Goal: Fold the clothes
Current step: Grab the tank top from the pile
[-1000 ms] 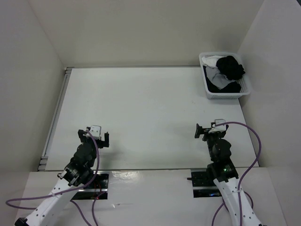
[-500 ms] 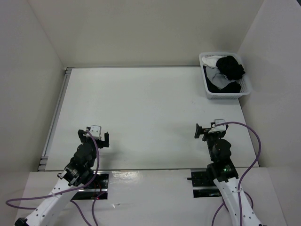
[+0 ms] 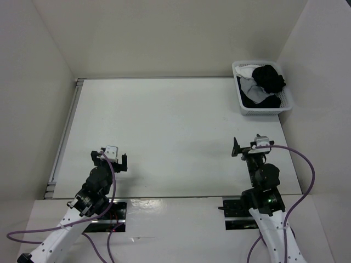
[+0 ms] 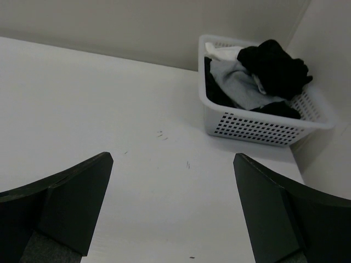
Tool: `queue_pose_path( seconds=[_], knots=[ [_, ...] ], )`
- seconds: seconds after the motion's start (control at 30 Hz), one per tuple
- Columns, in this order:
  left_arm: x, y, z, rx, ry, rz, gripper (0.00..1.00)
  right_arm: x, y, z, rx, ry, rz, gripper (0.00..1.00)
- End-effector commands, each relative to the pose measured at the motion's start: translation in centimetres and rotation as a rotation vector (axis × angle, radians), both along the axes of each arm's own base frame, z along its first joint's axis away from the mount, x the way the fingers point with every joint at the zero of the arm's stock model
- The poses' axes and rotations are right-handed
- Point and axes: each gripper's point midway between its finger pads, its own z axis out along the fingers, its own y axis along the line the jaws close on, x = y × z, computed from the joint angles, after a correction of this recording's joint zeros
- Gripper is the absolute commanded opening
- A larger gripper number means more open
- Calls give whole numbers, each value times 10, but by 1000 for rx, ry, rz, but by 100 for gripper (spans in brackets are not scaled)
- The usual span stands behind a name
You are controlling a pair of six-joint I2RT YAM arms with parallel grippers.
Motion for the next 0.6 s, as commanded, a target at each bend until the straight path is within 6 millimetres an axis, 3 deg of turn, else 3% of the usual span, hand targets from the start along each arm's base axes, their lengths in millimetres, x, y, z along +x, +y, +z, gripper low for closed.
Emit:
queue_pose_path(
  seconds=[0.0,0.1,0.13,0.23,0.33,0.4,0.43,0.5,0.53,0.57],
  knots=[
    [2,0,18,-78,-111,14,100,-19,-5,55,-36,-169,0,100],
    [2,0,18,-78,-111,14,100,-24,-15,78,20,-250,-50,100],
    [2,0,18,-78,-111,14,100,-28,-18,96,55,-321,-63,100],
    [2,0,18,-78,-111,14,100,-35,-21,125,77,-405,-71,100],
    [2,0,18,-78,-111,14,100,-18,-19,136,107,-335,-76,100],
    [2,0,18,-78,-111,14,100,9,-21,154,192,-251,-128,100],
    [2,0,18,-78,-111,14,100,32,-17,165,199,-164,-153,100],
    [2,0,18,-78,-111,14,100,53,-21,169,266,-66,-206,100],
    [2,0,18,-78,-111,14,100,58,-16,189,277,-56,-187,100],
    [2,0,18,-78,-111,14,100,65,-15,171,263,34,-199,100]
  ],
)
